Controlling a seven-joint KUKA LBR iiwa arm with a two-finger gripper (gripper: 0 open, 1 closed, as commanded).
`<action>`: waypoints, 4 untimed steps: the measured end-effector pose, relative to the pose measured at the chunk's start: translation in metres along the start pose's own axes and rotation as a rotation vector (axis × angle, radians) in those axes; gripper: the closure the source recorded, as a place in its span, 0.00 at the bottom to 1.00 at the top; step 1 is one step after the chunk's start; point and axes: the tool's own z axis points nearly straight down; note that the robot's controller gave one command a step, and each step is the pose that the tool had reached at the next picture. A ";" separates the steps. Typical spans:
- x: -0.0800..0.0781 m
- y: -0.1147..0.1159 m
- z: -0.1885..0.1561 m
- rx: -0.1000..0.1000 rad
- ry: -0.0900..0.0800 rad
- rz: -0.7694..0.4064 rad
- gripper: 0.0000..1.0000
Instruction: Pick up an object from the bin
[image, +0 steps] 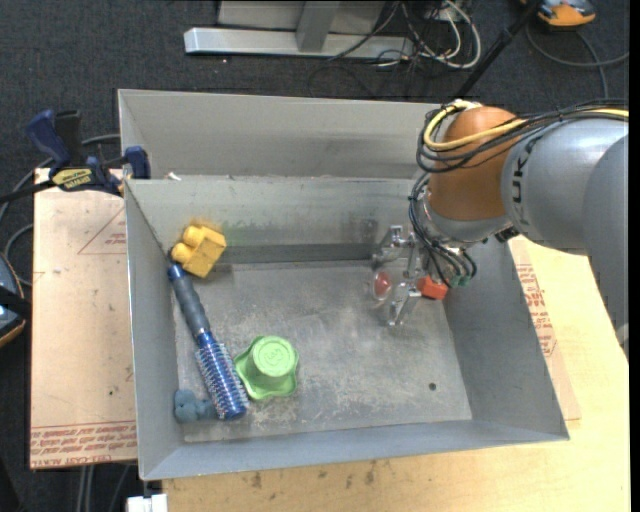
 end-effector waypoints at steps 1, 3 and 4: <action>-0.005 -0.007 0.005 -0.001 -0.004 0.046 0.00; -0.006 -0.009 0.003 0.003 -0.008 0.047 0.00; 0.017 -0.059 -0.023 0.006 -0.006 -0.101 0.00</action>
Offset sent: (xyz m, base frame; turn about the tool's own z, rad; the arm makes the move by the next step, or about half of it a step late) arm 0.0028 -0.0095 -0.0102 0.0490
